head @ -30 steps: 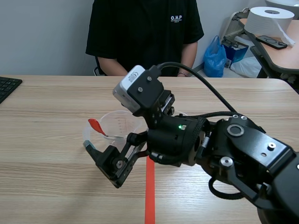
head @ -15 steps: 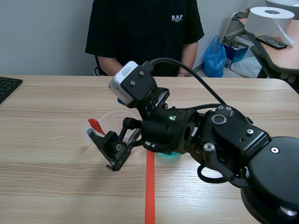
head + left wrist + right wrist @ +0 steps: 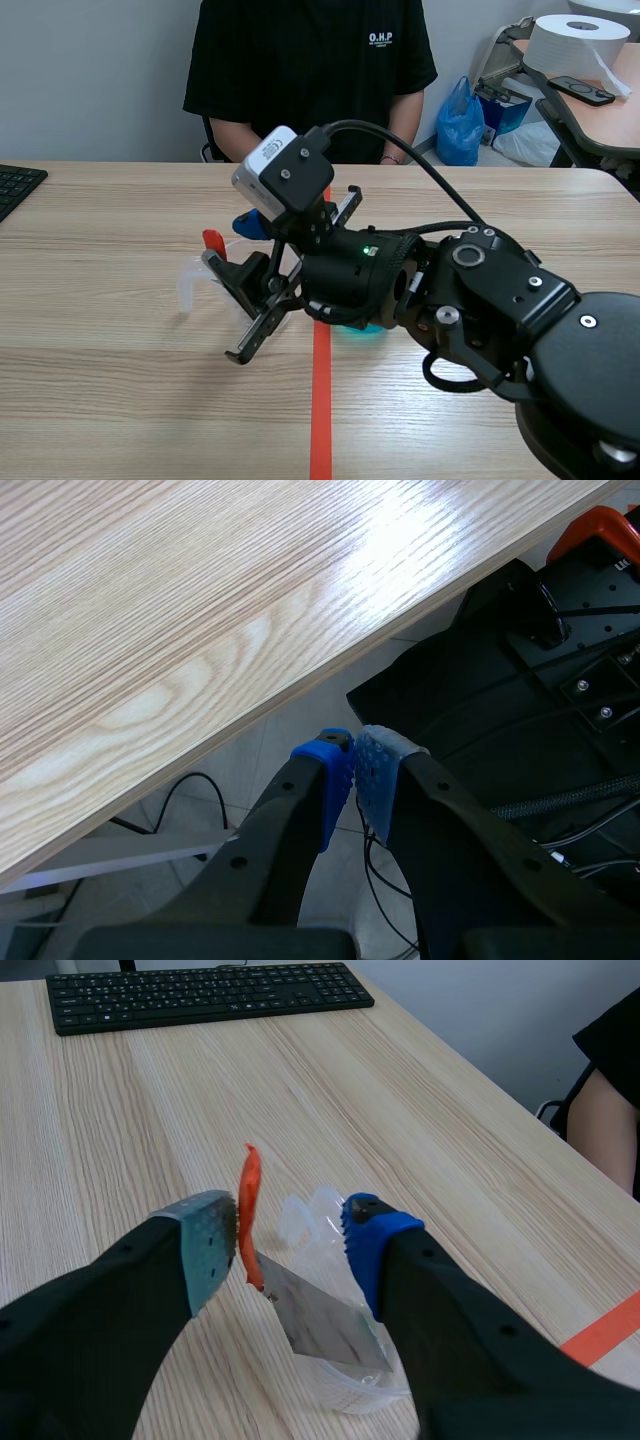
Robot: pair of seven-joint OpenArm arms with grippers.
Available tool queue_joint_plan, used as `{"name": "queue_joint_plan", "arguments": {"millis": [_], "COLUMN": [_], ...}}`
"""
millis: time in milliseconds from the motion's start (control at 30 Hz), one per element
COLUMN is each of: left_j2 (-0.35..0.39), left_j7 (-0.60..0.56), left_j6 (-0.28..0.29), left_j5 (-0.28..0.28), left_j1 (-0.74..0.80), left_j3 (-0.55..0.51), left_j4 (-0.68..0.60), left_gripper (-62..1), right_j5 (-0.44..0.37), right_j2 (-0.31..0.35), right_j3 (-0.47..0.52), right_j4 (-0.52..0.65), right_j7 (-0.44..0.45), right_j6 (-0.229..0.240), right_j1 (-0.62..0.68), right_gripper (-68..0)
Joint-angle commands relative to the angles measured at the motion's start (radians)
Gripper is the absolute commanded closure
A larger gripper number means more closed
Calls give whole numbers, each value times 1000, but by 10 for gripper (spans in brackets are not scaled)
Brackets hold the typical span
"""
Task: Do the redox reaction experiment.
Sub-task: 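Lift the metal plate out of the left beaker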
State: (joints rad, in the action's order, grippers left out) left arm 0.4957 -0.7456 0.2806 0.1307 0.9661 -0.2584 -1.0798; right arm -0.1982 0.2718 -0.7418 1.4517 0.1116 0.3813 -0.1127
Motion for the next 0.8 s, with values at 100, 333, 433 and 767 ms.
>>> {"name": "queue_joint_plan", "arguments": {"millis": [100, 333, 433, 767], "left_j2": [-2, -2, -2, -2], "left_j7": [-14, -14, -14, -14], "left_j6": [-5, -5, -5, -5], "left_j5": [-10, -10, -10, -10], "left_j1": [0, 0, 0, 0], "left_j3": [-6, -6, -6, -6], "left_j4": [-14, -14, -14, -14], "left_gripper": [-55, -55, -55, -55], "right_j5": [-7, -7, -7, -7], "right_j2": [-3, -3, -3, 4], "right_j3": [1, 1, 1, 3], "right_j4": [13, 13, 13, 15], "right_j7": [19, 19, 19, 10], "right_j6": [0, 0, 8, 9], "right_j1": [-18, -18, -18, -51], "right_gripper": [-178, -81, -14, -15]}}
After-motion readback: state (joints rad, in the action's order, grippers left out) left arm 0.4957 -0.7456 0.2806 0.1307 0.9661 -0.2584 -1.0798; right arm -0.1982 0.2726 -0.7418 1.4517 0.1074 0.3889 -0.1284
